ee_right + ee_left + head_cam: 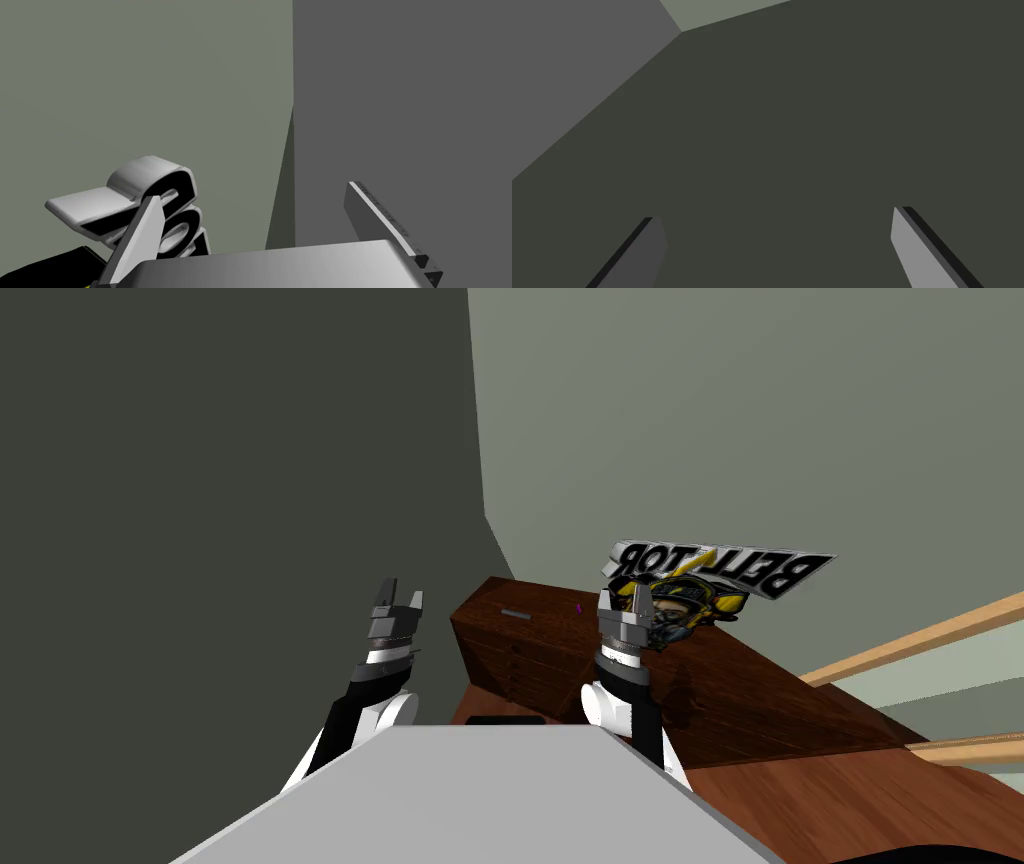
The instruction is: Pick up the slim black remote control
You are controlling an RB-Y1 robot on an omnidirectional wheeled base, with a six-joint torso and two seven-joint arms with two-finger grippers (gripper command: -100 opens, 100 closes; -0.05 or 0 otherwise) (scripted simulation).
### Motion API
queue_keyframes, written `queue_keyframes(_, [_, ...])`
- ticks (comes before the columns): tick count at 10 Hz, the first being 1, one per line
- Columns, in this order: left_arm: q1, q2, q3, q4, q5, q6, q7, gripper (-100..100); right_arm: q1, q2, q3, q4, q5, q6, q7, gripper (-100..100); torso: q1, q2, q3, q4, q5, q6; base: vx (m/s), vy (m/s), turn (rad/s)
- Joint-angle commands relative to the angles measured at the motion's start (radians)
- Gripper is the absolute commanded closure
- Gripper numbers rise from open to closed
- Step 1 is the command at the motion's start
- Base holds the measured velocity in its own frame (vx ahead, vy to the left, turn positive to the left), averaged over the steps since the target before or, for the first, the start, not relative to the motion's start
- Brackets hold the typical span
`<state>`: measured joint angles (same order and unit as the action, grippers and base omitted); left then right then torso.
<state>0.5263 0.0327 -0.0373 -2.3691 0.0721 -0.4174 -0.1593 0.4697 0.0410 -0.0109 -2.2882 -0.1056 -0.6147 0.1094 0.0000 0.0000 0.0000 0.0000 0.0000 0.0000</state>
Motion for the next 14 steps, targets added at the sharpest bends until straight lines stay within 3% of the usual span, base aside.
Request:
queue_keyframes(1, [0.000,0.000,0.000,0.000,0.000,0.000,0.000,0,-0.008,-0.039,-0.004,0.015,0.012,-0.001,0.001,-100,0.000,0.000,0.000,0.000,0.000,0.000,-0.008,-0.015,0.107])
queue_keyframes(4, [0.000,0.000,0.000,0.000,0.000,0.000,0.000,0,-0.038,-0.134,-0.019,0.077,0.062,-0.007,0.004,-100,-0.004,0.001,0.001,0.000,-0.001,-0.001,-0.027,-0.058,0.202])
queue_keyframes(7, [0.000,0.000,0.000,0.000,0.000,0.000,0.000,0,-0.051,-0.191,-0.024,0.107,0.086,-0.011,0.004,-100,-0.004,0.002,0.001,0.000,-0.001,0.000,-0.029,-0.048,0.094])
queue_keyframes(11, [0.000,0.000,0.000,0.000,0.000,0.000,0.000,0,-0.101,-0.316,-0.040,0.216,0.175,-0.027,0.003,-100,-0.005,0.002,0.001,0.000,-0.001,0.000,-0.042,-0.060,0.219])
queue_keyframes(14, [0.000,0.000,0.000,0.000,0.000,0.000,0.000,0,-0.120,-0.384,-0.044,0.261,0.210,-0.033,0.001,-100,-0.004,0.002,0.001,0.000,-0.001,0.000,-0.039,-0.039,0.164])
